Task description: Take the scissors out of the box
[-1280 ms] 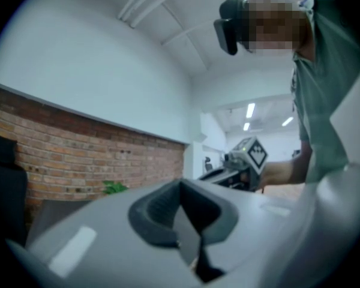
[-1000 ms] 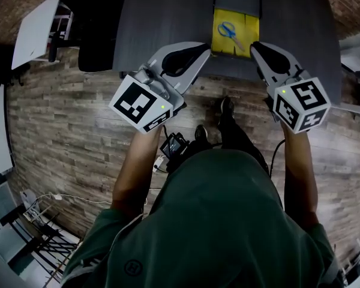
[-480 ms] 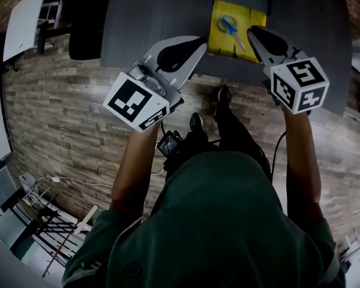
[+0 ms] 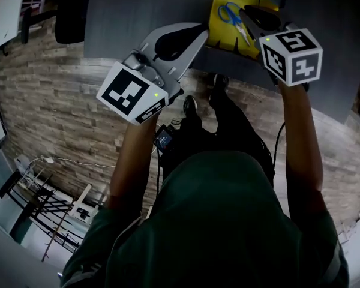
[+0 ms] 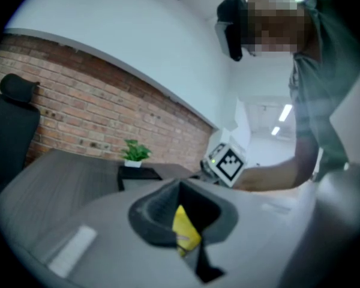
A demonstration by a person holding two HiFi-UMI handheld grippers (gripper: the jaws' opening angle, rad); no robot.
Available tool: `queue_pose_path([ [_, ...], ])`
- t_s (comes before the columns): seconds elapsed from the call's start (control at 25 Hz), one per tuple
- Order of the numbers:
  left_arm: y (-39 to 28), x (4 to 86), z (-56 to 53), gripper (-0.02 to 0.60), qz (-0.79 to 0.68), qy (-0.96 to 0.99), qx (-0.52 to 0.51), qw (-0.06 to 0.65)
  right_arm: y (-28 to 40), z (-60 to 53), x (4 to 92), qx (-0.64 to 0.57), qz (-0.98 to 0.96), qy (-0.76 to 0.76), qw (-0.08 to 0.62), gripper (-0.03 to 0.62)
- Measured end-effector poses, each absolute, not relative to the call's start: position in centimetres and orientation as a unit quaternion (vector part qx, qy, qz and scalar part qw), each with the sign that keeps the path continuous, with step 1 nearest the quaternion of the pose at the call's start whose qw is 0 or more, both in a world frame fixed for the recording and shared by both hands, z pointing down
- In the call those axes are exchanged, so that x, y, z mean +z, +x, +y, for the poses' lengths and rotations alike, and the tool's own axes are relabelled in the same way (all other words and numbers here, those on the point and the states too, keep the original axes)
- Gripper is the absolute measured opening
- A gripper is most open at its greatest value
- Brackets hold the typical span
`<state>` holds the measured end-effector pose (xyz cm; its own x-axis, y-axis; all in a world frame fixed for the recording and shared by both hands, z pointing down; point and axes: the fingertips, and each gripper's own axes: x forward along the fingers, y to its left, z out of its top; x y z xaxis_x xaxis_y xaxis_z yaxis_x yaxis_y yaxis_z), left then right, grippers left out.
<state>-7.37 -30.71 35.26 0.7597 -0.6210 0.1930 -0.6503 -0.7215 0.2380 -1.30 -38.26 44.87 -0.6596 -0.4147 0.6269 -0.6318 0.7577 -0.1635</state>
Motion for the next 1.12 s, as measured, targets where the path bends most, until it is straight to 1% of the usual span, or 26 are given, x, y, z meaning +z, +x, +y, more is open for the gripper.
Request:
queue_pose_path([
  [0.2,-7.8,37.3,-31.9,-0.017,-0.352,0.92,0.048,0.166,-2.3,-39.0,48.9,0.205,-0.879,0.277,0.329,0.071],
  [0.4,-8.3,39.2,-32.6,-0.015,-0.355,0.916,0.048,0.178,-2.8,-39.5,52.7,0.208,-0.863,0.27,0.372,0.077],
  [0.92,-9.2,41.0,-33.9,-0.017,-0.366,0.909,0.041,0.193,-3.9,-40.1,58.9,0.213,-0.83,0.25,0.451,0.082],
  [1.12,-9.4,40.7,-33.9,-0.017,-0.369,0.909,0.04,0.192,-3.9,-40.2,59.3,0.21,-0.827,0.26,0.452,0.081],
])
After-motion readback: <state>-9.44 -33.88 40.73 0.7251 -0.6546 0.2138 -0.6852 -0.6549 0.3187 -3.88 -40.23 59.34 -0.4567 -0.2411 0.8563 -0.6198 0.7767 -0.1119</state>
